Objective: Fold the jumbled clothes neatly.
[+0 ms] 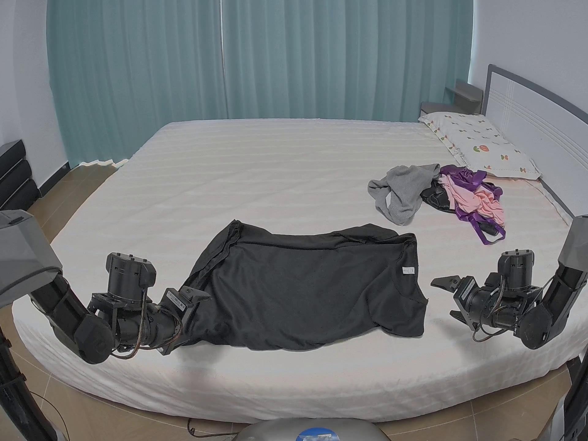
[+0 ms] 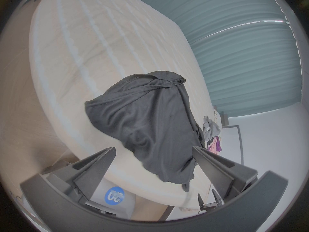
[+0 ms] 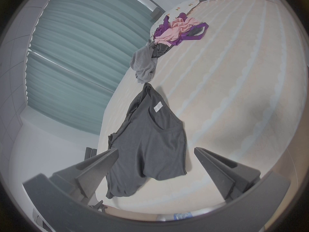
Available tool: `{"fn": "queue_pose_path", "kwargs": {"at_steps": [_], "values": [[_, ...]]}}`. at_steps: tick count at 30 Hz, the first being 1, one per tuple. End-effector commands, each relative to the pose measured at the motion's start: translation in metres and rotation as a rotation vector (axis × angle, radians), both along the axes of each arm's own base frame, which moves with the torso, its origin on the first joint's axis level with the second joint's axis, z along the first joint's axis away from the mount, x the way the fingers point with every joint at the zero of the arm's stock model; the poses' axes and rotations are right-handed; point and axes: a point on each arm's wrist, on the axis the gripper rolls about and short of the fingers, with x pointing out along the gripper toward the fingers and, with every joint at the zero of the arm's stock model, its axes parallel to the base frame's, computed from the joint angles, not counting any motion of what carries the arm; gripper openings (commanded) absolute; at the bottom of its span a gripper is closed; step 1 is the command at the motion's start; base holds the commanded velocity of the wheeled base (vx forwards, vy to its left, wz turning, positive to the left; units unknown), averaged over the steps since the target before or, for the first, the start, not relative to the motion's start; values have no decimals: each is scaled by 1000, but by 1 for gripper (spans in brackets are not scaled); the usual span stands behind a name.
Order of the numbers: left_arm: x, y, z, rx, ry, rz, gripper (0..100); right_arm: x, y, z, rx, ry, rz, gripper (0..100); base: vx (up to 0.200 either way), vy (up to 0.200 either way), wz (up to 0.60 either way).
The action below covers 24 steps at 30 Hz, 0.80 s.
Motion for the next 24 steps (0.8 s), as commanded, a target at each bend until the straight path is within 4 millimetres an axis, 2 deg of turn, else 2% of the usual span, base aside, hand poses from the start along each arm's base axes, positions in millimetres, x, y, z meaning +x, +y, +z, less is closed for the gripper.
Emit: {"fn": "queue_pose_path", "kwargs": {"at_steps": [1,3,7,13,20,24], "values": [[-1,7,-5,39,11,11,100,-2,3,-4,-1,19,10,100,0,0,0],[-1,10,-6,71,8,12,100,-2,3,-5,-2,21,11,100,0,0,0],[5,13,-23,137,44,35,100,-1,3,-10,-5,35,9,100,0,0,0],[25,11,-51,243,77,65,100,0,4,-13,-6,46,13,100,0,0,0],[37,9,-65,310,82,90,100,1,6,-18,-6,57,19,100,0,0,0],[50,13,-66,305,61,114,100,2,9,-20,-4,21,27,100,0,0,0]]}}
